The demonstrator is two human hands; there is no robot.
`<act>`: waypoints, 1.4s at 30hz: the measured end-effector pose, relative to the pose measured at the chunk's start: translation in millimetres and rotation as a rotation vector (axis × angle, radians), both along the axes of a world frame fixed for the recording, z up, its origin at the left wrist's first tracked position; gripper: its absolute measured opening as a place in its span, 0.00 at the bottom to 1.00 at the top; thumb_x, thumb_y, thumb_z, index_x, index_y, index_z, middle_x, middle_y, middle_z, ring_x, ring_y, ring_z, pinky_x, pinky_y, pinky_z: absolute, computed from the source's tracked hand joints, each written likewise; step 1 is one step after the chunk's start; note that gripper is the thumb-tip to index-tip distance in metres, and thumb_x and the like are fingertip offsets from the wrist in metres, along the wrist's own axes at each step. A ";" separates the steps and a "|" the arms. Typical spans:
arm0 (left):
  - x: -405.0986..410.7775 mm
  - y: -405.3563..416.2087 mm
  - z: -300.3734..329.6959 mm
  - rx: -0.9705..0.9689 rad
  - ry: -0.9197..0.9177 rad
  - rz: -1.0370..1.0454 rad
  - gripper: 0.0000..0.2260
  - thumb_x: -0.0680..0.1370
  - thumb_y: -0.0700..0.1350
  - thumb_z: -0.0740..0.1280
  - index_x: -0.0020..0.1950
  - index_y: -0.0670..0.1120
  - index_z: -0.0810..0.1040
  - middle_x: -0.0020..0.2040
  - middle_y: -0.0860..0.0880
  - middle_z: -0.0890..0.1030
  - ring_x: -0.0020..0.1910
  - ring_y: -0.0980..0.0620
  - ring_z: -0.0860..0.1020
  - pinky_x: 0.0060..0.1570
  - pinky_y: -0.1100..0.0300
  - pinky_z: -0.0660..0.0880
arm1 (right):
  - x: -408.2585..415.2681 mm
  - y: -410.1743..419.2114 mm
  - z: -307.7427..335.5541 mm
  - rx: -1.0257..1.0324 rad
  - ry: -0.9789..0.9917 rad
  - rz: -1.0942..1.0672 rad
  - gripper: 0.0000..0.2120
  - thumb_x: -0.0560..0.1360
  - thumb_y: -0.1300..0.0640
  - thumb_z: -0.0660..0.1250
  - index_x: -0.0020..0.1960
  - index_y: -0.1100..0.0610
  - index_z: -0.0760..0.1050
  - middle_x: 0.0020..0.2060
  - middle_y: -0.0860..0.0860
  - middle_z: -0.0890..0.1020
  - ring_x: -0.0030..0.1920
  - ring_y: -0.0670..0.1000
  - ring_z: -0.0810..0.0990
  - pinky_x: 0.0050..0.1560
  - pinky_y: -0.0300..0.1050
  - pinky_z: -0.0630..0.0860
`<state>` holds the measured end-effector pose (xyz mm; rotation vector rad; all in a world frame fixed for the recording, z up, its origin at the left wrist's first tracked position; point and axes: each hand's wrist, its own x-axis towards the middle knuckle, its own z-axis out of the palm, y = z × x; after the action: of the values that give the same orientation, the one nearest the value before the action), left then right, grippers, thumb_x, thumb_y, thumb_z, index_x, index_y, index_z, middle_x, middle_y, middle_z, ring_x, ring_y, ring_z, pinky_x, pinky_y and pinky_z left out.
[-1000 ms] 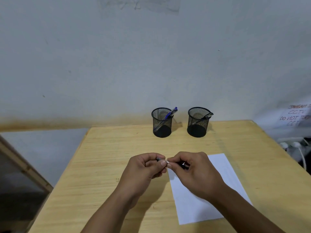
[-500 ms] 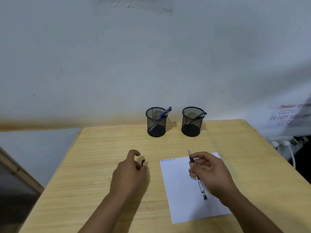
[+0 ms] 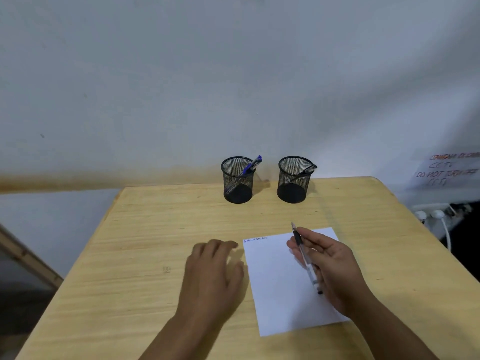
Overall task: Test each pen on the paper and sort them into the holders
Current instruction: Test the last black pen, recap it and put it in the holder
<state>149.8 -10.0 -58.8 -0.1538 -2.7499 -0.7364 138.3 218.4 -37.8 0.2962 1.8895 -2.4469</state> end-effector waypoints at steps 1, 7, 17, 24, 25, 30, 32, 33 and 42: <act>2.9 3.0 -3.5 -0.018 0.002 -0.067 0.15 0.74 0.54 0.63 0.61 0.57 0.74 0.54 0.61 0.75 0.55 0.55 0.70 0.60 0.57 0.67 | 0.4 0.0 -0.6 -0.058 0.005 0.024 0.18 0.77 0.75 0.63 0.60 0.60 0.80 0.52 0.60 0.86 0.56 0.56 0.85 0.59 0.47 0.80; 6.4 12.4 -18.5 -0.058 -0.059 -0.217 0.24 0.75 0.59 0.61 0.69 0.52 0.73 0.62 0.58 0.74 0.62 0.57 0.67 0.61 0.63 0.65 | -3.9 -0.8 -7.2 0.055 0.047 -0.095 0.14 0.72 0.69 0.73 0.53 0.55 0.84 0.48 0.58 0.87 0.52 0.57 0.86 0.56 0.51 0.80; 4.2 14.4 -19.9 -0.198 -0.111 -0.206 0.23 0.75 0.62 0.56 0.65 0.52 0.72 0.72 0.57 0.70 0.66 0.52 0.65 0.64 0.57 0.65 | -29.9 -15.5 -14.7 0.418 0.115 -0.178 0.07 0.77 0.61 0.70 0.46 0.50 0.82 0.40 0.52 0.87 0.45 0.53 0.86 0.50 0.46 0.81; 3.9 13.6 -19.4 -0.199 -0.132 -0.199 0.26 0.75 0.63 0.55 0.68 0.52 0.71 0.73 0.57 0.68 0.68 0.53 0.62 0.66 0.58 0.63 | -44.8 -27.5 -17.1 0.659 0.083 -0.124 0.04 0.74 0.58 0.73 0.48 0.53 0.81 0.42 0.47 0.85 0.44 0.44 0.83 0.47 0.35 0.78; 3.7 13.7 -19.2 -0.197 -0.134 -0.198 0.25 0.75 0.63 0.55 0.68 0.52 0.71 0.72 0.57 0.69 0.68 0.53 0.62 0.66 0.58 0.63 | -46.7 -28.8 -19.0 0.695 0.079 -0.128 0.03 0.74 0.57 0.73 0.48 0.53 0.81 0.41 0.47 0.84 0.43 0.44 0.82 0.46 0.35 0.77; 2.1 14.0 -19.6 -0.170 -0.146 -0.187 0.25 0.74 0.63 0.56 0.67 0.53 0.71 0.72 0.58 0.69 0.68 0.55 0.59 0.66 0.60 0.60 | -49.2 -29.8 -25.8 0.829 0.109 -0.152 0.03 0.75 0.55 0.72 0.45 0.53 0.78 0.36 0.46 0.82 0.39 0.43 0.80 0.40 0.32 0.72; 1.5 13.5 -21.5 -0.159 -0.153 -0.189 0.26 0.74 0.63 0.56 0.68 0.53 0.71 0.72 0.58 0.69 0.69 0.55 0.59 0.67 0.59 0.60 | -48.6 -28.7 -27.9 0.879 0.139 -0.149 0.03 0.75 0.54 0.72 0.45 0.53 0.79 0.36 0.46 0.82 0.39 0.41 0.80 0.39 0.30 0.70; 0.9 13.2 -22.0 -0.157 -0.152 -0.190 0.26 0.74 0.63 0.57 0.68 0.53 0.72 0.71 0.58 0.70 0.69 0.54 0.60 0.67 0.58 0.62 | -48.8 -28.5 -28.8 0.892 0.142 -0.146 0.04 0.75 0.53 0.72 0.45 0.53 0.79 0.36 0.45 0.83 0.39 0.40 0.80 0.39 0.30 0.70; 0.7 12.5 -26.0 -0.113 -0.114 -0.191 0.24 0.73 0.61 0.62 0.65 0.50 0.76 0.67 0.55 0.75 0.64 0.51 0.68 0.63 0.57 0.67 | -51.5 -29.6 -31.4 0.909 0.124 -0.162 0.05 0.75 0.49 0.72 0.44 0.50 0.81 0.36 0.40 0.81 0.39 0.36 0.79 0.36 0.25 0.68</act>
<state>150.4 2.5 -84.8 -0.4155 -2.9158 -0.6554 86.8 188.8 -69.2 0.3192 3.0145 -1.5173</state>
